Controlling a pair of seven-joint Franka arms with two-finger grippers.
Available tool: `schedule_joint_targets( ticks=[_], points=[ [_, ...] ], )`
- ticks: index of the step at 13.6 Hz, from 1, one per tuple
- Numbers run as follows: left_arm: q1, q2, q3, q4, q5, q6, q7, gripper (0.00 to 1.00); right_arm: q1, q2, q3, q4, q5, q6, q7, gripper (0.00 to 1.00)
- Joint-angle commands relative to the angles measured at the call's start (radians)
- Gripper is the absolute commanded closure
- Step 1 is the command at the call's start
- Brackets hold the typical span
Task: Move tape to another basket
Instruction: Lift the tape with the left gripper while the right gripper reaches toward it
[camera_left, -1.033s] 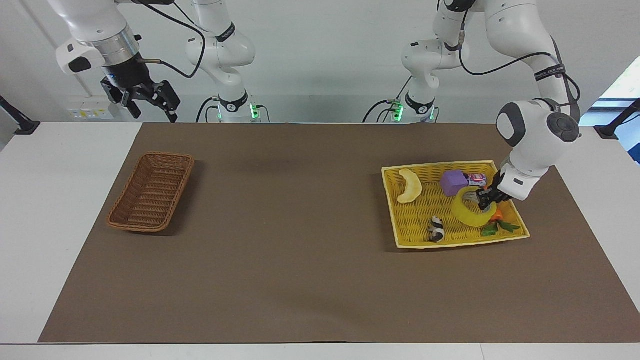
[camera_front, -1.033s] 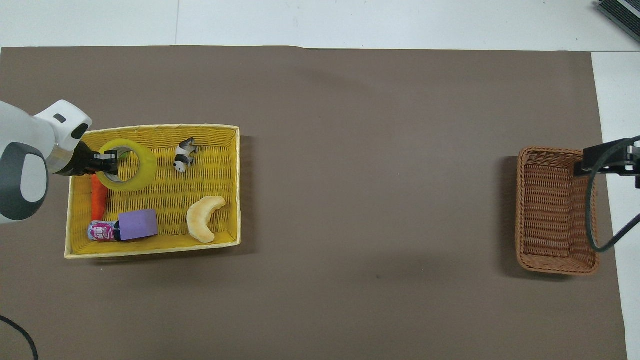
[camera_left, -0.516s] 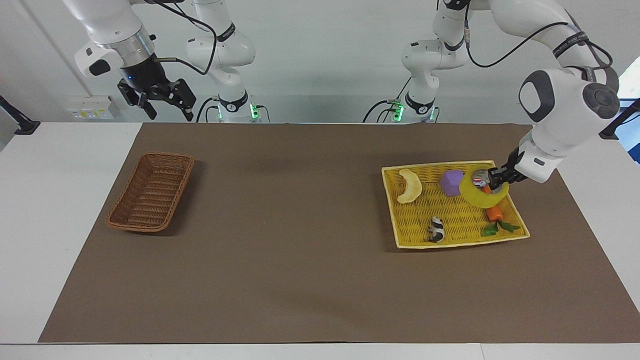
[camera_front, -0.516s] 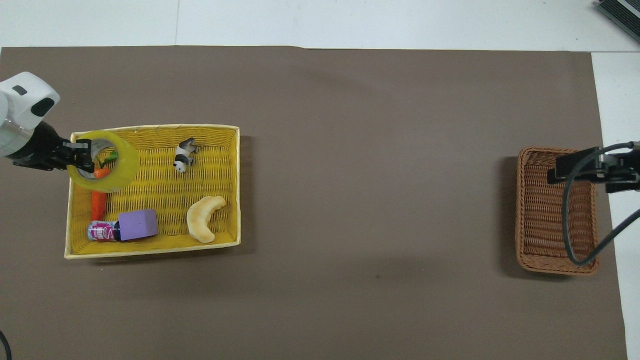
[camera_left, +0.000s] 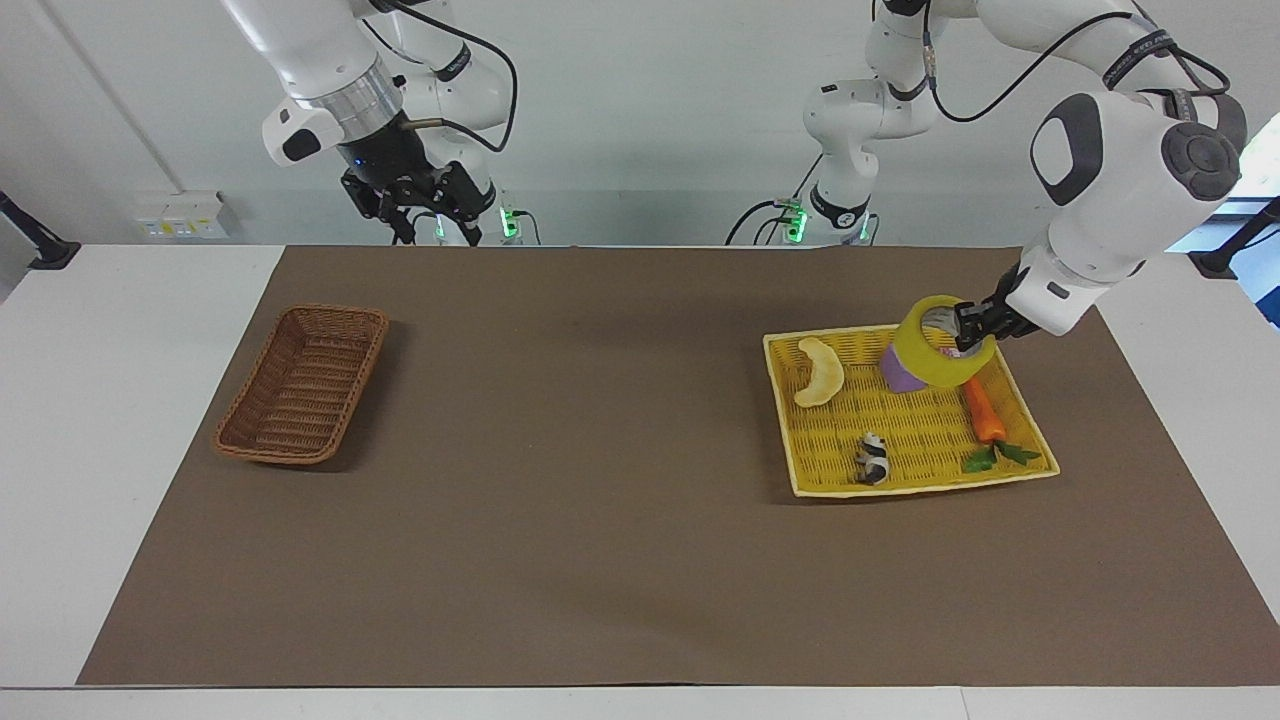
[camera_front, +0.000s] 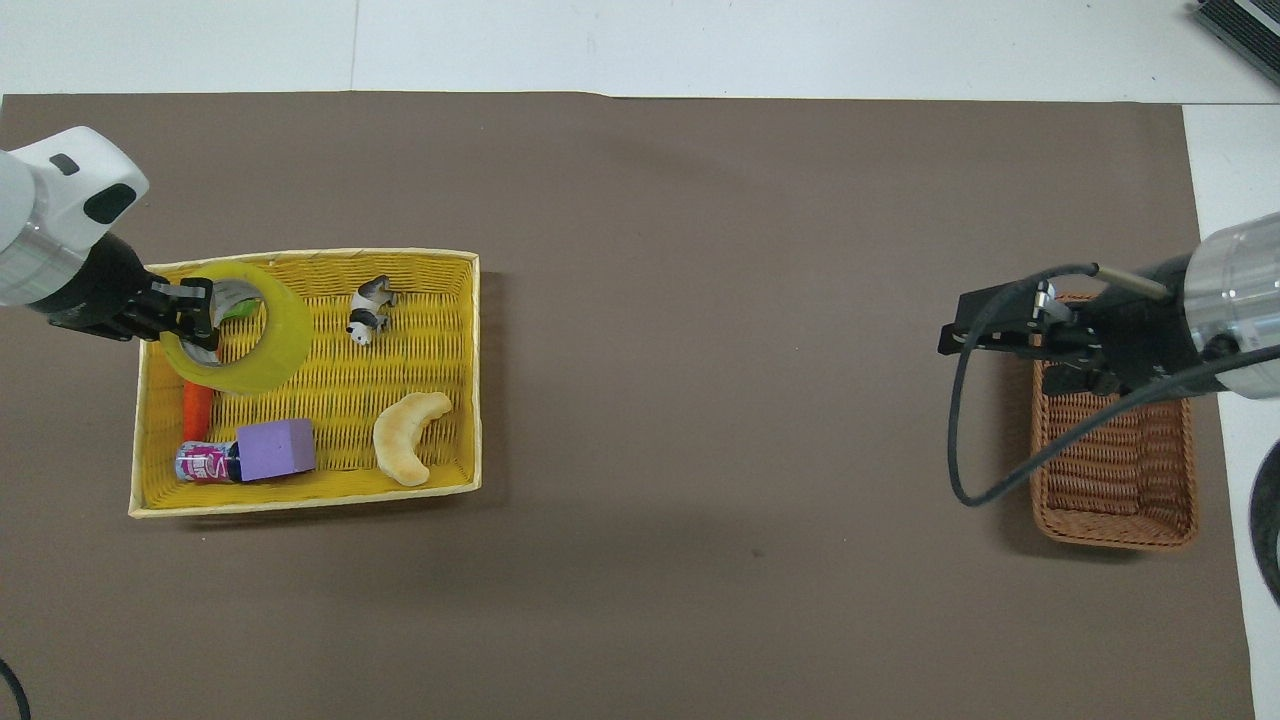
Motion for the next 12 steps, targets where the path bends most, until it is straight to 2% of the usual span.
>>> schedule_joint_targets(
  ticks=[1, 5, 7, 10, 12],
  points=[
    [-0.073, -0.013, 0.007, -0.004, -0.044, -0.015, -0.077, 1.0, -0.009, 0.003, 0.0, -0.034, 0.108, 0.088, 0.146, 0.0],
    [-0.204, -0.013, 0.006, 0.009, -0.09, -0.002, -0.26, 1.0, 0.09, 0.057, 0.0, -0.035, 0.17, 0.227, 0.358, 0.0],
    [-0.23, -0.011, 0.004, 0.014, -0.173, -0.001, -0.337, 1.0, 0.144, 0.082, 0.0, -0.052, 0.181, 0.296, 0.368, 0.0],
    [-0.267, -0.007, -0.034, 0.017, -0.197, 0.011, -0.427, 1.0, 0.217, 0.098, 0.0, -0.103, 0.182, 0.382, 0.313, 0.0],
    [-0.273, -0.016, -0.069, -0.001, -0.242, 0.091, -0.458, 1.0, 0.26, 0.111, 0.0, -0.124, 0.195, 0.425, 0.299, 0.0]
  ],
)
